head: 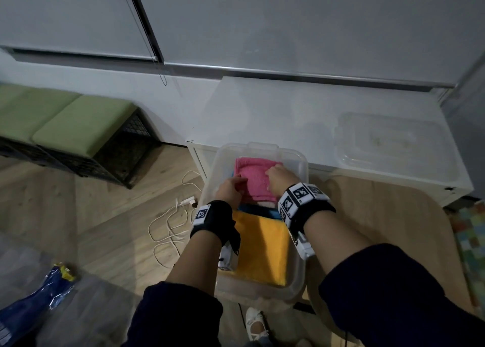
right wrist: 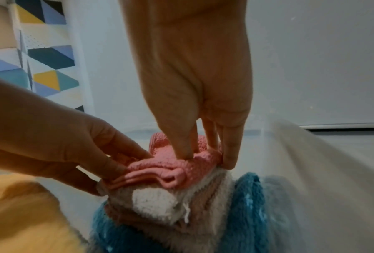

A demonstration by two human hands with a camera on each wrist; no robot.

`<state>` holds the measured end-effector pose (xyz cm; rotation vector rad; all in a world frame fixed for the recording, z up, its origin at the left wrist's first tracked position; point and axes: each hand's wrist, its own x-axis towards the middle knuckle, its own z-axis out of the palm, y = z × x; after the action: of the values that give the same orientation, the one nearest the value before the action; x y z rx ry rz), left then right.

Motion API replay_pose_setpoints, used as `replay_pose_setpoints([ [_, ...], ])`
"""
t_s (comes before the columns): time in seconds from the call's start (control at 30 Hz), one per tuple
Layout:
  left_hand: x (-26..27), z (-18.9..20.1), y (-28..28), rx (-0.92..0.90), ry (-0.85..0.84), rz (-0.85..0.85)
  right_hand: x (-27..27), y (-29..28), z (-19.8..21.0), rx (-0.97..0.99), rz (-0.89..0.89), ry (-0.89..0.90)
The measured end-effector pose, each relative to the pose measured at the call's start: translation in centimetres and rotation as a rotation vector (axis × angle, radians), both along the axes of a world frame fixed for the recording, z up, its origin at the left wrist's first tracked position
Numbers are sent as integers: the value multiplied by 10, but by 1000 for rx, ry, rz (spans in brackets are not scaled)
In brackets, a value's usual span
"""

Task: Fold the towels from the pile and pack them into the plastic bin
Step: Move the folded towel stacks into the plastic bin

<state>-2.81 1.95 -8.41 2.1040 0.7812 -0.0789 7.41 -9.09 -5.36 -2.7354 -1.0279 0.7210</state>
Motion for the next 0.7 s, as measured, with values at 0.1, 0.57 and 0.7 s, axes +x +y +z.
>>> replay_pose_setpoints([
  [0.1, 0, 9, 0, 32, 34, -38, 6, 3, 3, -56, 20, -19],
  [0.57, -49, 58, 4, 301, 94, 257, 37, -40, 20, 182, -303, -100],
  [0.7, -61, 51, -5, 159, 148, 263, 32, -55, 20, 229, -429, -50],
])
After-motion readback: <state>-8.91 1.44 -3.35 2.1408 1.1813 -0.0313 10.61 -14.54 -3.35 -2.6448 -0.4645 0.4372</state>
